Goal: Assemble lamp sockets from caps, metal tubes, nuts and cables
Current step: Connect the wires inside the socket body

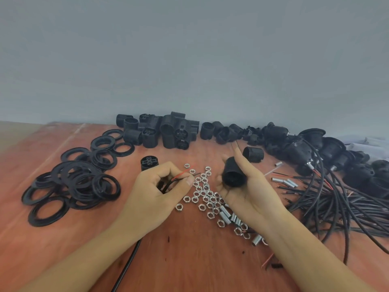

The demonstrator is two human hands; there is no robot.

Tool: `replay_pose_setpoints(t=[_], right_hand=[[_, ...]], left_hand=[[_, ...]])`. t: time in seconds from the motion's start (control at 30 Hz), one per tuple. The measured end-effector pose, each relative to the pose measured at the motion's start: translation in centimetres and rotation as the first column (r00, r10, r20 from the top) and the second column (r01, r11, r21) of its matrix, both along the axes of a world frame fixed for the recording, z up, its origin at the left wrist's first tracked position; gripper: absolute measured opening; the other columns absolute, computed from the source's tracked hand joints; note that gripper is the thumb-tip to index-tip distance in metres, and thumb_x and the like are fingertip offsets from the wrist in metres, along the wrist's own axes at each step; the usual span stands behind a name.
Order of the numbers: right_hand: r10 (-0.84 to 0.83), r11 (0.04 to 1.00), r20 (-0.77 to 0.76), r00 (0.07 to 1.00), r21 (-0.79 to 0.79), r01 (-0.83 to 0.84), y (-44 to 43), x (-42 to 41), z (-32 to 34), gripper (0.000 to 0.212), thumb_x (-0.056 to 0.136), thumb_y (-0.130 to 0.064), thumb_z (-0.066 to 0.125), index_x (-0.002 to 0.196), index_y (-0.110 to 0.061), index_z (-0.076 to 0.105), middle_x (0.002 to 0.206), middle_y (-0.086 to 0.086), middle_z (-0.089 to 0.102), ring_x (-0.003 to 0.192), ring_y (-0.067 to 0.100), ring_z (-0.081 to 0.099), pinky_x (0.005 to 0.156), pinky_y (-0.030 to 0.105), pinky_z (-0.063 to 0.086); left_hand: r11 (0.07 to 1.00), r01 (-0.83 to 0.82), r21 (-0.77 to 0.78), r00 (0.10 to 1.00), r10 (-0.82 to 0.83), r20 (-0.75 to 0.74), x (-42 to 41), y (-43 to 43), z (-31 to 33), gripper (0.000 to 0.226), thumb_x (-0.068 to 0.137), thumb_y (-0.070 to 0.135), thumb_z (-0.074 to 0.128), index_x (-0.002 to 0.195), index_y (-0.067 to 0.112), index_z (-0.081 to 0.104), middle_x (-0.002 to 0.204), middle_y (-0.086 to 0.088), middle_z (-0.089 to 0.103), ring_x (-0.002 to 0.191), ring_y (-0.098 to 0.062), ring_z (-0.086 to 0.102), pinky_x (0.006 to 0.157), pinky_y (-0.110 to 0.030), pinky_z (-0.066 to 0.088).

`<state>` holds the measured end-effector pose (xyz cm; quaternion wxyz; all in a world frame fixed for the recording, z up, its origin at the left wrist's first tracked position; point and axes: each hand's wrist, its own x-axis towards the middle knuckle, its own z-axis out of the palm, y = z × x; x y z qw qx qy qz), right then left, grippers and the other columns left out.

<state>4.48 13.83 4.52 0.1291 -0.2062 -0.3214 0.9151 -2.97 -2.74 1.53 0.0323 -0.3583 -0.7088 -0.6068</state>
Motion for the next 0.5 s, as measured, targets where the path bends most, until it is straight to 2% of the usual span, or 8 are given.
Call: replay_pose_setpoints(t=[0.07,0.1,0.23,0.3,0.33,0.4,0.47,0.5], right_hand=[[0.004,0.999,0.044,0.999,-0.054,-0.002,-0.3,0.0,-0.4,0.042,0.078,-0.035,0.072,0.103,-0.004,0.057,0.069,0.008,0.055,0.061,0.015,0.053,0.051,0.023,0.051],[-0.004,0.996,0.054,0.999,-0.087,0.009,-0.4,-0.1,-0.5,0.041,0.084,-0.037,0.069,0.105,-0.006,0.053,0.073,0.009,0.053,0.062,0.016,0.052,0.049,0.023,0.05],[-0.037,0.983,0.021,0.999,-0.182,0.04,-0.3,0.4,-0.1,0.028,0.095,-0.032,0.058,0.102,-0.007,0.048,0.079,0.011,0.049,0.057,0.018,0.052,0.045,0.023,0.046],[0.018,0.986,-0.06,0.998,-0.166,-0.027,-0.2,0.8,0.1,0.022,0.086,-0.02,0.058,0.101,-0.008,0.047,0.08,0.012,0.047,0.061,0.021,0.05,0.049,0.026,0.043],[0.055,0.992,-0.099,0.994,-0.108,-0.066,-0.1,1.0,0.0,0.025,0.081,-0.016,0.059,0.102,-0.008,0.047,0.08,0.012,0.048,0.064,0.022,0.051,0.051,0.027,0.043],[0.121,0.987,-0.122,0.985,0.122,-0.106,0.0,1.0,-0.3,0.034,0.081,-0.013,0.062,0.111,-0.007,0.046,0.082,0.014,0.056,0.068,0.022,0.056,0.053,0.026,0.047],[0.151,0.943,-0.118,0.981,0.315,-0.107,0.0,0.9,-0.7,0.047,0.081,-0.018,0.065,0.123,-0.005,0.047,0.093,0.017,0.065,0.069,0.019,0.063,0.055,0.023,0.052],[0.157,0.925,-0.112,0.981,0.365,-0.107,0.0,0.8,-0.7,0.048,0.08,-0.022,0.066,0.121,-0.003,0.051,0.099,0.018,0.067,0.068,0.017,0.064,0.055,0.022,0.052]], left_hand=[[1.0,0.014,-0.012,0.999,-0.014,-0.036,0.2,0.1,0.0,0.013,0.083,0.032,0.069,0.073,0.024,0.068,0.055,0.008,0.05,0.052,-0.006,0.047,0.052,-0.016,0.041],[1.0,0.022,-0.019,0.999,-0.023,-0.043,0.3,0.1,0.0,0.012,0.084,0.029,0.068,0.073,0.024,0.068,0.055,0.011,0.05,0.051,-0.003,0.044,0.052,-0.012,0.038],[0.998,0.057,-0.033,0.996,-0.06,-0.071,0.5,0.0,-0.1,0.014,0.087,0.024,0.071,0.073,0.021,0.068,0.053,0.014,0.051,0.048,-0.001,0.047,0.051,-0.009,0.037],[0.998,0.058,-0.034,0.995,-0.061,-0.084,0.5,0.0,-0.1,0.014,0.086,0.023,0.07,0.074,0.019,0.067,0.053,0.014,0.051,0.048,-0.001,0.048,0.051,-0.009,0.037],[0.998,0.055,-0.033,0.995,-0.057,-0.084,0.5,0.0,-0.1,0.013,0.086,0.023,0.068,0.073,0.02,0.067,0.053,0.015,0.051,0.048,-0.001,0.048,0.051,-0.009,0.037],[0.998,0.044,-0.032,0.996,-0.047,-0.08,0.4,0.0,-0.1,0.012,0.085,0.024,0.068,0.073,0.023,0.067,0.053,0.016,0.051,0.047,-0.001,0.049,0.051,-0.009,0.037],[0.999,0.035,-0.019,0.996,-0.036,-0.077,0.5,0.0,0.0,0.012,0.085,0.028,0.069,0.073,0.026,0.066,0.054,0.017,0.051,0.048,-0.001,0.049,0.051,-0.007,0.038],[0.999,0.035,-0.009,0.997,-0.035,-0.073,0.5,-0.1,0.1,0.012,0.084,0.031,0.068,0.074,0.026,0.066,0.054,0.016,0.05,0.048,-0.001,0.048,0.05,-0.007,0.038]])
